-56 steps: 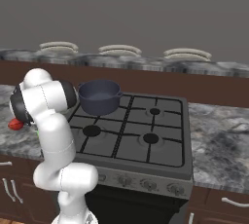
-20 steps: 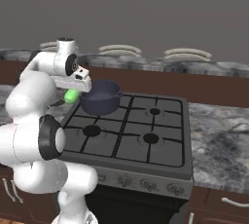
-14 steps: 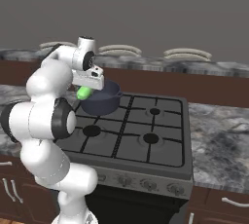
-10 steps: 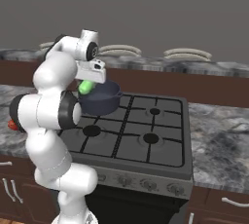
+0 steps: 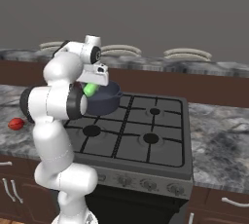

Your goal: Put the corn and onion in the pot. Retrieve the spatula and lightly stir the vegetables in the pot.

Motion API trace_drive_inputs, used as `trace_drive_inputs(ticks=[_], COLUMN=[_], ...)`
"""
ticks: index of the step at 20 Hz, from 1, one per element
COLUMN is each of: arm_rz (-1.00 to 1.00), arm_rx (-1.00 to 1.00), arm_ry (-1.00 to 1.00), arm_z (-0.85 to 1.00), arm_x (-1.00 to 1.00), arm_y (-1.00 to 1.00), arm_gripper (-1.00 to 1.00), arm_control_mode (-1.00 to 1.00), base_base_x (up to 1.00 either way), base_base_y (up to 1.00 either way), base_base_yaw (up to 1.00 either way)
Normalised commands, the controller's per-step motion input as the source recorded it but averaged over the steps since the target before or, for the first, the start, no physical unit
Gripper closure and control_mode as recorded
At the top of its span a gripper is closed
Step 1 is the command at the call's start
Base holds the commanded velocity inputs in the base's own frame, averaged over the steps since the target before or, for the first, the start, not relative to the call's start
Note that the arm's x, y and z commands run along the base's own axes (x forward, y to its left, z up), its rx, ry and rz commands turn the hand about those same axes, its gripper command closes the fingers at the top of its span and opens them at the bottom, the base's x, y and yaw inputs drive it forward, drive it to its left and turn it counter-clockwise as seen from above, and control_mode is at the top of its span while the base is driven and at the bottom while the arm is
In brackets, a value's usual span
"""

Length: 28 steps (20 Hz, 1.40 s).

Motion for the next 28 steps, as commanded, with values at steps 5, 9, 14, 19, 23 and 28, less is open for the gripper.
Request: trace_drive_inputs(ticks=[5,9,14,19,23,28], arm_rz=[0.0,0.0,0.0,0.0,0.0,0.0], arm_rx=[-0.06,-0.01,0.0,0.0,0.0,0.0], arm_ry=[0.0,0.01,0.03,0.0,0.0,0.0], arm_z=[-0.02,-0.27,-0.32,-0.37,-0.21,-0.29], arm_x=[0.73,0.11,0.0,0.0,0.0,0.0], arm_y=[0.0,0.0,0.0,0.0,0.0,0.0], arm_gripper=[1.0,1.0,1.0,1.0,1.0,1.0], arm_control_mode=[-1.0,-1.0,-1.0,-1.0,-1.0,-1.0], base_base_x=[0.0,0.0,0.0,0.0,0.0,0.0], base_base_y=[0.0,0.0,0.0,0.0,0.0,0.0], base_base_yaw=[0.0,0.0,0.0,0.0,0.0,0.0])
